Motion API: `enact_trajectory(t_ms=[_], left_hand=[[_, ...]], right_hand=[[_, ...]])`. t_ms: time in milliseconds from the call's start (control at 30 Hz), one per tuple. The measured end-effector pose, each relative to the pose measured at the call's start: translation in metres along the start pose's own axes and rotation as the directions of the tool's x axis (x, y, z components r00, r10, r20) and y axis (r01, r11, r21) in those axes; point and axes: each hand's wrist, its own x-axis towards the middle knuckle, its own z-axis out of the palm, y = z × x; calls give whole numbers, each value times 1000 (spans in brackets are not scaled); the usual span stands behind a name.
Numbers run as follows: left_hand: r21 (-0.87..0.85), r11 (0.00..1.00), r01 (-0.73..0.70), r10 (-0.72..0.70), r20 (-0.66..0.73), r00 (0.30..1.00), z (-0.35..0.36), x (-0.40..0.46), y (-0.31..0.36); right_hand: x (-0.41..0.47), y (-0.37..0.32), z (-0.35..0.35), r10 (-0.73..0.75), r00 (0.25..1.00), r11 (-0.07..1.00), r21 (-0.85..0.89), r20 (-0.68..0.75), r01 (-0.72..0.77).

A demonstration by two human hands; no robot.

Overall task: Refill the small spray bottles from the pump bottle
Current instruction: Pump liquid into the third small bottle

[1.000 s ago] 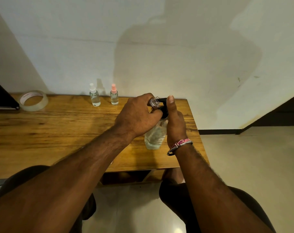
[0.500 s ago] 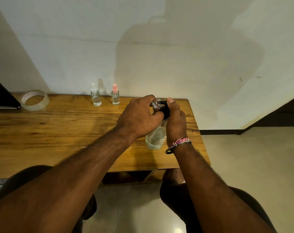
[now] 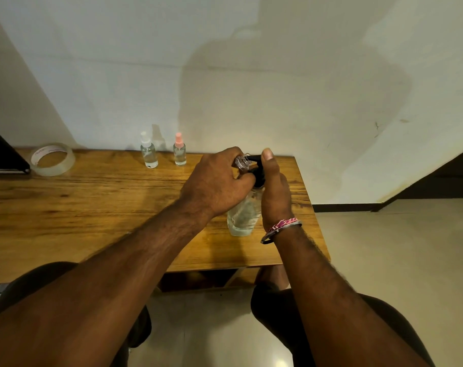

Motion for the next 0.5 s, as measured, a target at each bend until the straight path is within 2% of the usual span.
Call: enact_trajectory(t_ms=[500], left_hand=[[4,1000,-5,5,11,1000,3,1,-2]], right_hand=[[1,0,5,10,996,1000,1,-92,-10]])
